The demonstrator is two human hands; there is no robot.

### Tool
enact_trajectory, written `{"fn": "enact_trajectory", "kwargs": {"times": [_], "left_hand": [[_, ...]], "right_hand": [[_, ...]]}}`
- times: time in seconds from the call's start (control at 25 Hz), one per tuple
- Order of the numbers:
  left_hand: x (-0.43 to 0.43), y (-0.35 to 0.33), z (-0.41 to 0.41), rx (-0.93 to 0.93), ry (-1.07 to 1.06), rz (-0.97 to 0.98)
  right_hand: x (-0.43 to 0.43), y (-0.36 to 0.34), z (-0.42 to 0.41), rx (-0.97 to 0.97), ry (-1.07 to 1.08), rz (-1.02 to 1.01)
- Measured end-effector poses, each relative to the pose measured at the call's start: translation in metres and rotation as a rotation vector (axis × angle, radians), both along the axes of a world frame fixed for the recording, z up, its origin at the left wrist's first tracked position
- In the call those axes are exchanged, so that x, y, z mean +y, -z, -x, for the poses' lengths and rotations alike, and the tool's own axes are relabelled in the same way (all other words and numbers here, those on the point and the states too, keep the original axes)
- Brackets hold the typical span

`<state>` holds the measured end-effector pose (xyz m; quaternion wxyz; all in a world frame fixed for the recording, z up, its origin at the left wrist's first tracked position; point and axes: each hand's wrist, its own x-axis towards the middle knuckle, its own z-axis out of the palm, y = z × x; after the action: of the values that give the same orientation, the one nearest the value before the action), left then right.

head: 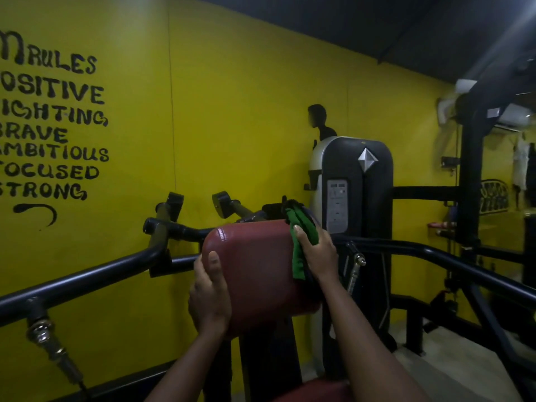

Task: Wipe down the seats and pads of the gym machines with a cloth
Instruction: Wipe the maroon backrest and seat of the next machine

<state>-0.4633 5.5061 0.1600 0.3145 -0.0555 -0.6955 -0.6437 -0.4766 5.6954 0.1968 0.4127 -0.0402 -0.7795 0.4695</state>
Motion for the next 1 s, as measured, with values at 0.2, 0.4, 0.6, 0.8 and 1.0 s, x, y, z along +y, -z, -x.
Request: {"fn": "enact_trajectory", "kwargs": {"times": [0.2, 0.4, 0.6, 0.8, 1.0], "left_hand": [[0.003, -0.001, -0.002, -0.003, -0.014, -0.02], [0.002, -0.002, -0.005, -0.013, -0.009, -0.019], [-0.003, -0.003, -0.008, -0.038, 0.107, -0.038], [-0.022, 0.0, -0.01, -0.095, 0.534, -0.293], [-0.022, 0.004, -0.03, -0.066, 0.688, -0.373]], "right_hand": [[-0.006, 0.056, -0.017, 0.023, -0.02, 0.329], [-0.048, 0.097, -0.026, 0.099, 0.164, 0.533], [-0.109, 0.094, -0.035, 0.094, 0.422, 0.406], [-0.17, 0.117, -0.05, 0.124, 0.37, -0.002], [-0.143, 0.075, -0.042, 0.205, 0.449, -0.52]]}}
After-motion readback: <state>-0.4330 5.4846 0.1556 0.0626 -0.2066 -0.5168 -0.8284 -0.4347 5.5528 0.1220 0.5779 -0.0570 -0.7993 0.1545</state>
